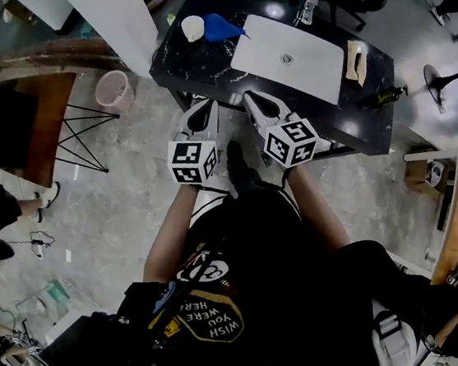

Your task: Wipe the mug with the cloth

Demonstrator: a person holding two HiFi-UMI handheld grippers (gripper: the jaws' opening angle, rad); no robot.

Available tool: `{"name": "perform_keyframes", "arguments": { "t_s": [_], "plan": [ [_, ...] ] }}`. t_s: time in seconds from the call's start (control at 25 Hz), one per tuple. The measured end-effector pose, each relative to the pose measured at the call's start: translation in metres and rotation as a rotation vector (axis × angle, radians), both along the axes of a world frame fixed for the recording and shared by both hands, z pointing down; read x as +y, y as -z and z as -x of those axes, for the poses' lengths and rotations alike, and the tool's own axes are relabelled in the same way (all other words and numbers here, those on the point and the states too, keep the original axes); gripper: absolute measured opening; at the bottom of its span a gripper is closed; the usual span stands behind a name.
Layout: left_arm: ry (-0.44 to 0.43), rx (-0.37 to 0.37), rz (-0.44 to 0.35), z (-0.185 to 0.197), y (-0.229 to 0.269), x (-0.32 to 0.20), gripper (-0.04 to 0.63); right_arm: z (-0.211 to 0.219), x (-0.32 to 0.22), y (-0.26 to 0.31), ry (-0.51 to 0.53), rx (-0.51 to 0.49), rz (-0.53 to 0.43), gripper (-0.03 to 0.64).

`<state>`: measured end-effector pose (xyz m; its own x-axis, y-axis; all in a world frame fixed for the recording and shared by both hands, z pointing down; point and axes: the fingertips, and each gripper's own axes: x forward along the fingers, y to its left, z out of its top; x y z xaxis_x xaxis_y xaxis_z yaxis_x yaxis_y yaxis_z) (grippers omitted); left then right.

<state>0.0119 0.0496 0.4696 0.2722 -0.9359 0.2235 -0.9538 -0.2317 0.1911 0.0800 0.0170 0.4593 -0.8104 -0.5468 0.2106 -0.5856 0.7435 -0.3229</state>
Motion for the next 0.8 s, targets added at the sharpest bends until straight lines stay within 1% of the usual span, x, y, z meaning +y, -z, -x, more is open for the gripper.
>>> {"name": "perform_keyframes", "arguments": {
  "t_s": [0.12, 0.2, 0.28, 0.32, 0.4, 0.48, 0.68, 0.8],
  "plan": [
    [-0.024, -0.014, -0.043, 0.008, -0.010, -0.041, 0.005, 0.014, -0.040, -0.009, 0.022, 0.010, 0.000, 0.003],
    [-0.030, -0.036, -0.050, 0.016, -0.022, -0.073, 0.005, 0.027, -0.070, -0.014, 0.045, 0.032, -0.023, 0.003],
    [-0.010, -0.044, -0.027, 0.028, -0.036, -0.101, 0.003, 0.042, -0.097, -0.021, 0.075, 0.061, -0.042, 0.003],
    [0.005, -0.035, -0.009, 0.032, -0.042, -0.109, 0.005, 0.047, -0.106, -0.027, 0.089, 0.074, -0.041, 0.002],
    [0.032, -0.009, 0.019, 0.040, -0.052, -0.123, 0.003, 0.052, -0.123, -0.042, 0.108, 0.091, -0.022, 0.003],
    [0.053, -0.002, 0.034, 0.049, -0.058, -0.140, 0.005, 0.058, -0.143, -0.055, 0.119, 0.101, -0.001, 0.003],
    [0.089, -0.030, 0.038, 0.086, -0.069, -0.187, 0.003, 0.080, -0.194, -0.087, 0.135, 0.125, 0.003, 0.006],
    [0.132, -0.074, 0.088, 0.117, -0.094, -0.211, 0.003, 0.098, -0.217, -0.107, 0.138, 0.146, 0.022, 0.064]
  ]
}}
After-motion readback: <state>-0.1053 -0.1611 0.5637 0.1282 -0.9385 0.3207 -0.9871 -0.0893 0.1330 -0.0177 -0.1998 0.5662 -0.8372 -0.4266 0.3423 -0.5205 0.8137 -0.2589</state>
